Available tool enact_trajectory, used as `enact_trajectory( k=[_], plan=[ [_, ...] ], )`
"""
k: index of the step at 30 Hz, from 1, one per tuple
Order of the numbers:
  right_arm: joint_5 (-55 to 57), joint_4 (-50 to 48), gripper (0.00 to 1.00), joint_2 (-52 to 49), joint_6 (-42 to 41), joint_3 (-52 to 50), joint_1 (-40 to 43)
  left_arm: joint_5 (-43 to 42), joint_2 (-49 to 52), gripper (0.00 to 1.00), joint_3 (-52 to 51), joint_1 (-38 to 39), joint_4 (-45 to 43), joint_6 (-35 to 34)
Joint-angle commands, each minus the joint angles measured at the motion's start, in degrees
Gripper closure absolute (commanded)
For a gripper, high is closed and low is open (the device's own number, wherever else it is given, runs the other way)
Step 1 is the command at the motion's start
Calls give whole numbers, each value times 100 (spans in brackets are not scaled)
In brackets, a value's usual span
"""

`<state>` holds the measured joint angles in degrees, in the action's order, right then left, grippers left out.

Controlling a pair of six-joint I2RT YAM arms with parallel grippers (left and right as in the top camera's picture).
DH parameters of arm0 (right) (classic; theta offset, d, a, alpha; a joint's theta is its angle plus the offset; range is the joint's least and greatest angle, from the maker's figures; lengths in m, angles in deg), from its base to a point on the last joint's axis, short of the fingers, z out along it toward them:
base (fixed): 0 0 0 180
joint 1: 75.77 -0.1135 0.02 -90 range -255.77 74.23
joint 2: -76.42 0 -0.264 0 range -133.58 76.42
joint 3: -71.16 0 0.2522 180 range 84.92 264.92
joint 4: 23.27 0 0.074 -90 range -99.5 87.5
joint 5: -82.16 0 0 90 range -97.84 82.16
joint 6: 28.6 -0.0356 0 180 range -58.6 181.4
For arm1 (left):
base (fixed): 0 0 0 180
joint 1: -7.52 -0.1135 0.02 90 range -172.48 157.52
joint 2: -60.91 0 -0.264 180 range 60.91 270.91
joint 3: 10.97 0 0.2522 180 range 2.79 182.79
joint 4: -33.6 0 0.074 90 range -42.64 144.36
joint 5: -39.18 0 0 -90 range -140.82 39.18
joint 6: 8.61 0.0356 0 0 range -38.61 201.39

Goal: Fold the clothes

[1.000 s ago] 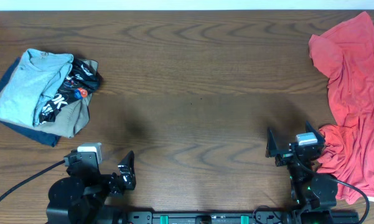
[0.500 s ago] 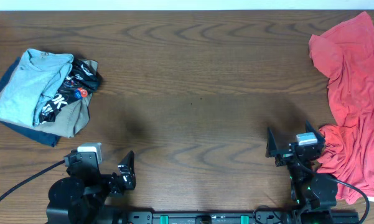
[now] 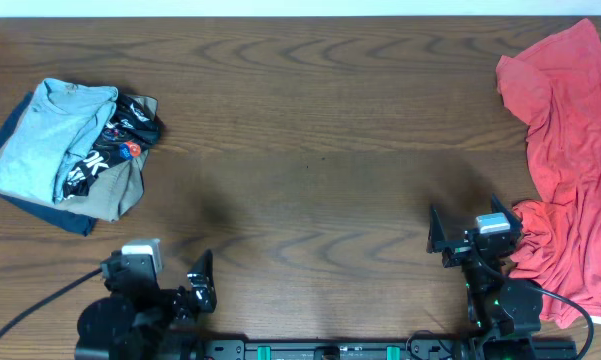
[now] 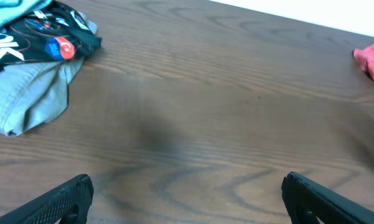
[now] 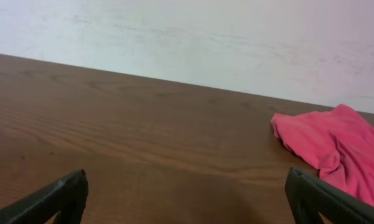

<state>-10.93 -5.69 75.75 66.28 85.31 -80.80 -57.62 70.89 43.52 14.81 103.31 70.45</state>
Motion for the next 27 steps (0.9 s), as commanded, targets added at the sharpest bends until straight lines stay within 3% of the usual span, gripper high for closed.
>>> enact_trajectory(
  k=[1, 12, 27],
  plan=[
    [28, 24, 1, 37, 74, -7, 57, 151, -323, 2, -326, -107, 22, -48],
    [28, 24, 1, 37, 74, -7, 57, 289, -986, 2, -1797, -413, -1231, 90],
    [28, 24, 1, 37, 76, -7, 57, 623, -988, 2, -3912, -413, -5475, 1104]
  ],
)
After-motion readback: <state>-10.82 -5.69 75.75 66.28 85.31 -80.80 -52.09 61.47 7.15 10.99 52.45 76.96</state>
